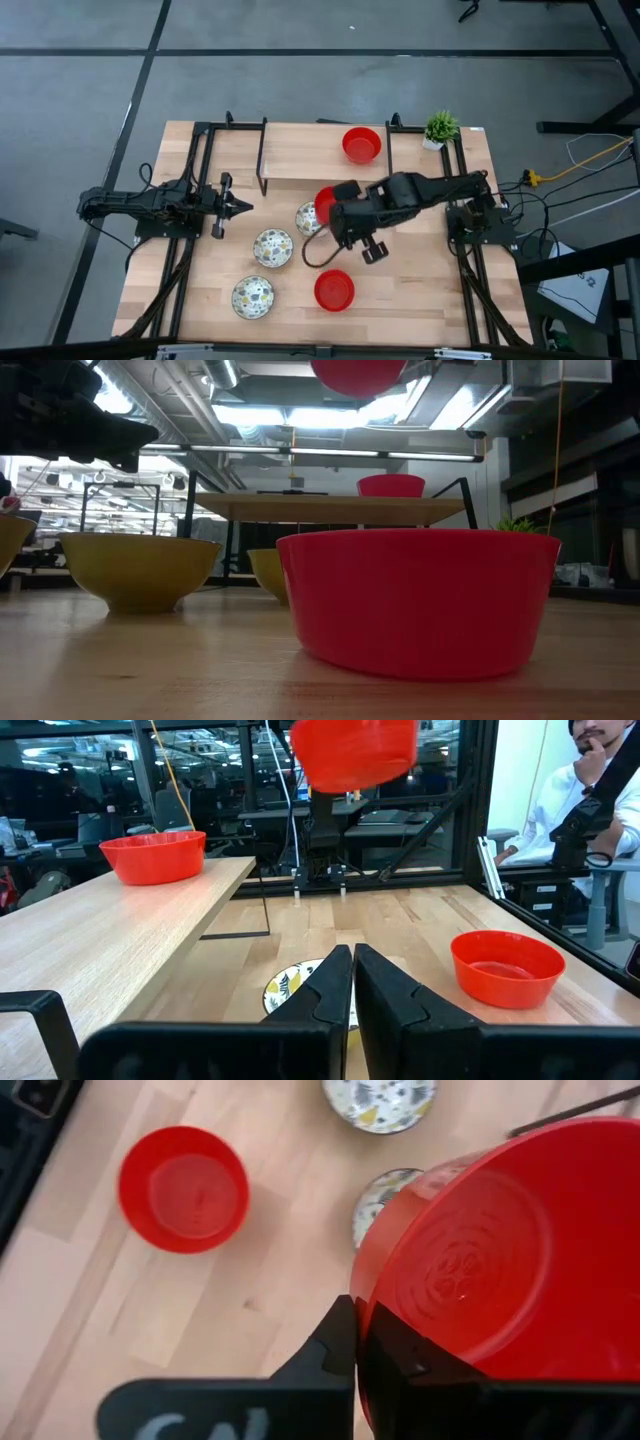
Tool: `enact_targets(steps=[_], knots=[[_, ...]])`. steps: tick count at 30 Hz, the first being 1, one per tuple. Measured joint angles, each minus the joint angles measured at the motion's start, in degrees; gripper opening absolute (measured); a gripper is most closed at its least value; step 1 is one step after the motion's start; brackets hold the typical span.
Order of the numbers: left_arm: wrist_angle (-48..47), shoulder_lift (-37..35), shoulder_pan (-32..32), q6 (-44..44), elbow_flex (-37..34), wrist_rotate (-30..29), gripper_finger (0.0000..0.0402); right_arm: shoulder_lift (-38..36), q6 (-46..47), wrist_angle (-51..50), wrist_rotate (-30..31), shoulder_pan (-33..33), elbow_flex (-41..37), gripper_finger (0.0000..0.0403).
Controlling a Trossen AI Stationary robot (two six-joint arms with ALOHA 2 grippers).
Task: Pick & Place Mini bowls
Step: Stack the right red bowl on top of the red bowl on the shelf
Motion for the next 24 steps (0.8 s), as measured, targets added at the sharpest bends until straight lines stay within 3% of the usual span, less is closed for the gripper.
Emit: enact_targets(steps=[24], knots=[[0.01, 0.00, -0.02, 0.00, 0.01, 0.00, 0.0012, -0.31, -11.19, -0.02, 0.08, -15.50, 0.11, 0.0010]])
